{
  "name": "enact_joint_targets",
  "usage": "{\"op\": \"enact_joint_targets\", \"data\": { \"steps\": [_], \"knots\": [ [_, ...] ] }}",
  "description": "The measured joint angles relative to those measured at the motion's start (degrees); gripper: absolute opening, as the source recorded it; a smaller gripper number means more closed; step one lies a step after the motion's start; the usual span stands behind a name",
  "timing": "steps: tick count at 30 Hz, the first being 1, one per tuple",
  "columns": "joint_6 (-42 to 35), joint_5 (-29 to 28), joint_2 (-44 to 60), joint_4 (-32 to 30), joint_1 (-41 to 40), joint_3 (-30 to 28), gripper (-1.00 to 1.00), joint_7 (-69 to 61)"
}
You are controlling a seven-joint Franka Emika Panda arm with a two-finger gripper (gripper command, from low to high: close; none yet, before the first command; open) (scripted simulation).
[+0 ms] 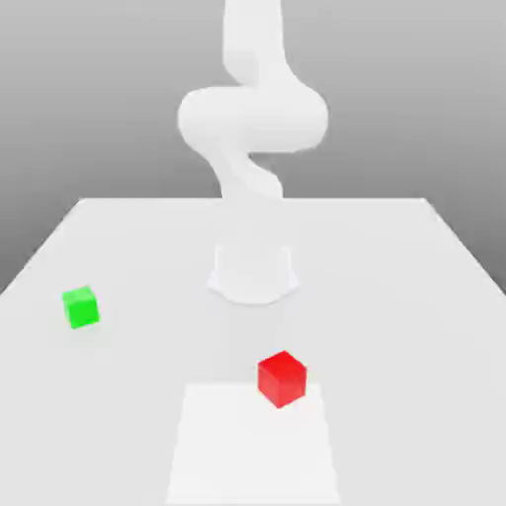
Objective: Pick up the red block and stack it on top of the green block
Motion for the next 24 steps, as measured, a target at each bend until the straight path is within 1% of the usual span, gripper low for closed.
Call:
{"op": "enact_joint_targets", "data": {
  "steps": [8,14,19,24],
  "knots": [
    [8.35,5.52,11.08,-10.81,-1.48,2.40,0.00,13.09],
    [14.61,7.99,19.13,-18.79,-2.48,6.39,0.00,24.04],
    [19.98,8.64,25.61,-25.50,-3.52,10.49,0.00,34.36],
    [25.46,7.07,31.82,-32.29,-5.21,14.88,0.00,46.42]
  ]
}}
